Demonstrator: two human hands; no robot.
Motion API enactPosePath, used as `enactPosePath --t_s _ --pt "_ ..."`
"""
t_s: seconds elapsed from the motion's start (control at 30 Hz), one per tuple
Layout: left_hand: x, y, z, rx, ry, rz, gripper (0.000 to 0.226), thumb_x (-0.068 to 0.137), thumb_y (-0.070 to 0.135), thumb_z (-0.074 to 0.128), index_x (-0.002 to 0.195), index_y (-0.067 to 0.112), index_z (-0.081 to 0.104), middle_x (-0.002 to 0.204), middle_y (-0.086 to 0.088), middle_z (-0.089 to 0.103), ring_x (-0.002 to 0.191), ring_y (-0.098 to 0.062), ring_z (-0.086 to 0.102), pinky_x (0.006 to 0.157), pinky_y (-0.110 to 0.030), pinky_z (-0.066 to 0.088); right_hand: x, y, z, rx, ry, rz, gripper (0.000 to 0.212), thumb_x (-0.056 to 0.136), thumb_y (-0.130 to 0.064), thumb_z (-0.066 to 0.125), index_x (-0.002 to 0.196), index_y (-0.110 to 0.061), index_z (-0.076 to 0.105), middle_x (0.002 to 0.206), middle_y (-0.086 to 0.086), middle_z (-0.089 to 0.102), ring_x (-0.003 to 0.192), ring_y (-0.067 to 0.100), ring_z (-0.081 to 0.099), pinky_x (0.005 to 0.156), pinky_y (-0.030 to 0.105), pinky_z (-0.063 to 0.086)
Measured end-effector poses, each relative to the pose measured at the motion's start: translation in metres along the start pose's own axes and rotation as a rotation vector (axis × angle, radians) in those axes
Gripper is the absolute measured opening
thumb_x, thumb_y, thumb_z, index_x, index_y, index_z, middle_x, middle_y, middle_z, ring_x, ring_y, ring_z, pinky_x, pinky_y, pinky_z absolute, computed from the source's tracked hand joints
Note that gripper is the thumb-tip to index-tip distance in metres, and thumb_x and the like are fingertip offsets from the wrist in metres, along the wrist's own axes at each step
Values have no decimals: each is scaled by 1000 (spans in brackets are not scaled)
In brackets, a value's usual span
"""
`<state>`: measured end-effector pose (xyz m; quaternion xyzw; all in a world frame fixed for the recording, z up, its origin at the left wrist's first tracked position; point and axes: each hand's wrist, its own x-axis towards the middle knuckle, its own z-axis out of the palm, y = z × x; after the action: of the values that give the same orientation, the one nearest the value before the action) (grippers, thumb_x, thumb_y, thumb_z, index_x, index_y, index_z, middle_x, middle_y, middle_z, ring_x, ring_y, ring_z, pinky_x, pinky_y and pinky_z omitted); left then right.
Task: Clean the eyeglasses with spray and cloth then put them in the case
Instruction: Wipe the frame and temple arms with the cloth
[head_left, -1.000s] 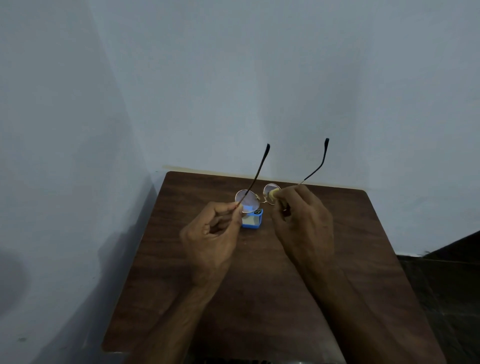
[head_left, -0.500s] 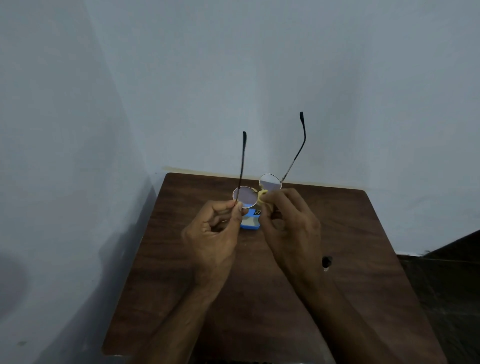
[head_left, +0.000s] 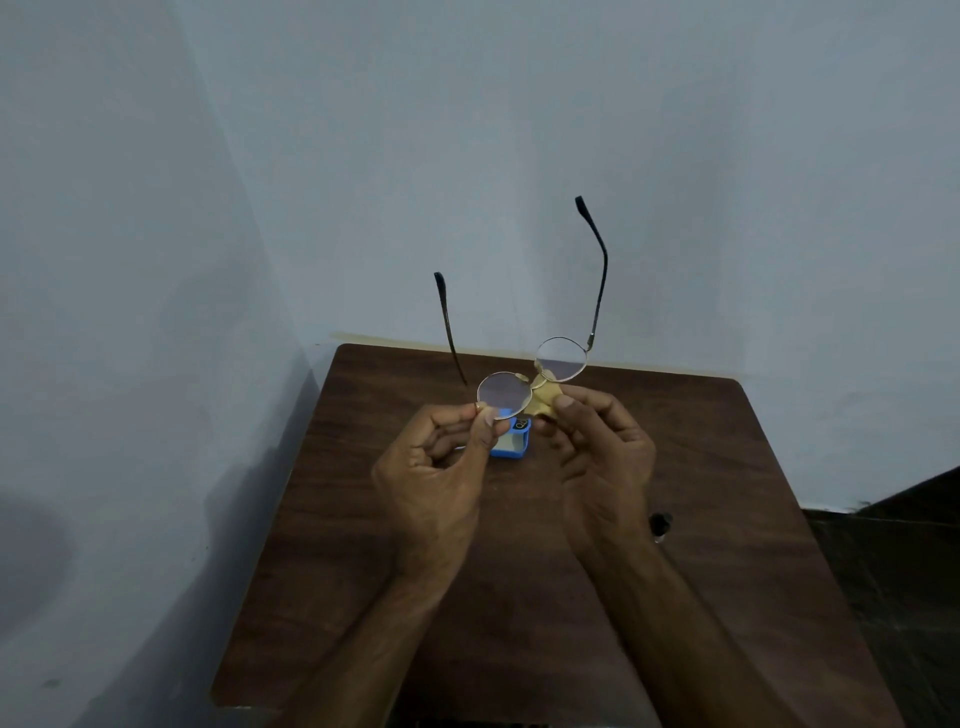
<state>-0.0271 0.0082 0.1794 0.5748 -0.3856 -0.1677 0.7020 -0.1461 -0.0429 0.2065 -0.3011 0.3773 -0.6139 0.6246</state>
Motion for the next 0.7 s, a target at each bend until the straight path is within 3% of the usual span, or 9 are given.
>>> enactPosePath --t_s 0.23,0.33,0.57,0.7 --pt "2 -2 0 43 -5 27 19 87 17 81 101 4 76 94 -3 82 88 -10 80 75 -28 66 -2 -1 1 -83 -100 -28 10 78 -11 76 88 -8 77 92 14 78 80 21 75 67 26 62" --pt "2 -2 -1 63 -13 35 17 86 13 83 101 7 77 95 1 81 90 -6 79 75 -22 64 5 -6 1 5 -67 13 12 80 -7 74 91 -3 73 88 13 78 76 19 75 65 26 62" --pt "2 -1 -2 41 -24 50 17 86 10 84 100 4 76 93 2 81 88 -7 79 75 -22 64 2 -5 3 59 -112 152 6 92 3 62 93 1 68 79 9 74 66 14 70 59 22 59" --pt "1 -1 -3 62 -23 63 16 86 9 84 100 5 77 94 1 81 89 -5 79 75 -23 64 9 -11 4 124 -84 160 8 84 -4 67 92 -2 67 80 6 72 68 13 67 60 22 58"
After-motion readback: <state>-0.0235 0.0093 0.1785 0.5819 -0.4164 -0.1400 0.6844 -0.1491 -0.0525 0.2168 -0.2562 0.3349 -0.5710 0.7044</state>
